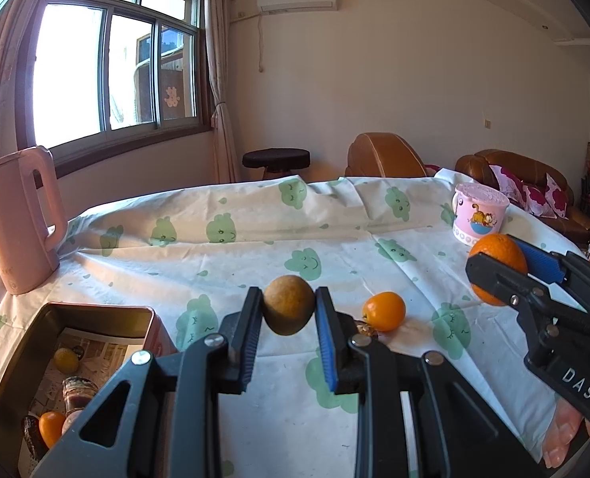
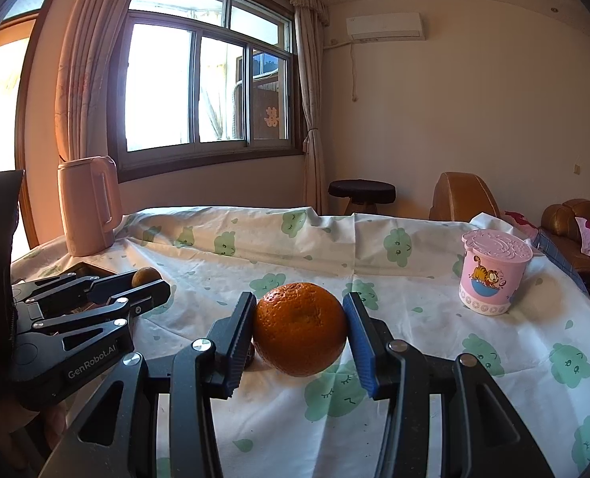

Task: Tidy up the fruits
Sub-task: 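Hold the orange in the right gripper while the left holds the tan fruit above the table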

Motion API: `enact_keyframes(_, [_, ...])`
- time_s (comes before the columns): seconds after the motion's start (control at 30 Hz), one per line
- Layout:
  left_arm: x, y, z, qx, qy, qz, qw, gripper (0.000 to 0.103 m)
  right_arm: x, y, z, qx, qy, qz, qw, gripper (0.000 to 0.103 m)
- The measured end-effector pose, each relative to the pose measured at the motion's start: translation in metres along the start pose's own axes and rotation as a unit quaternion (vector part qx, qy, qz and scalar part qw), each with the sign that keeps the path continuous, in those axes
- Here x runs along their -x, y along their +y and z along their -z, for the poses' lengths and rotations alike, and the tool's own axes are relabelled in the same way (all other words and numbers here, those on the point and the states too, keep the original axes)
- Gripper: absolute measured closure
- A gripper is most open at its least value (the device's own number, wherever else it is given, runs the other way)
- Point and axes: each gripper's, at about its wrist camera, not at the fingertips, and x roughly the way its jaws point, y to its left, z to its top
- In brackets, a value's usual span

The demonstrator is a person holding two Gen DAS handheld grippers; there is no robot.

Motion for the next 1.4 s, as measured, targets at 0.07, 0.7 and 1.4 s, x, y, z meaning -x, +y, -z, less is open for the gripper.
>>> enact_keyframes(0.07, [0.001,0.000,0.000,0.001,-0.003,-0.001,1.0000,0.075,0.001,0.000,0.000,0.000,-0.003,0.001,1.000,0.056])
enact_keyframes(0.7, [0.019,0.001,0.003,-0.002,-0.037,-0.008,0.9993,0.075,0.018,0.008,0.001,0.012,-0.037,0.002,0.999,0.056])
enact_keyframes(1.4, [0.051,0.037,0.019,0.020,-0.036,-0.005,0.9991,0.075,0.018,0.054,-0.002,0.016,-0.012,-0.047,0.999,0.056])
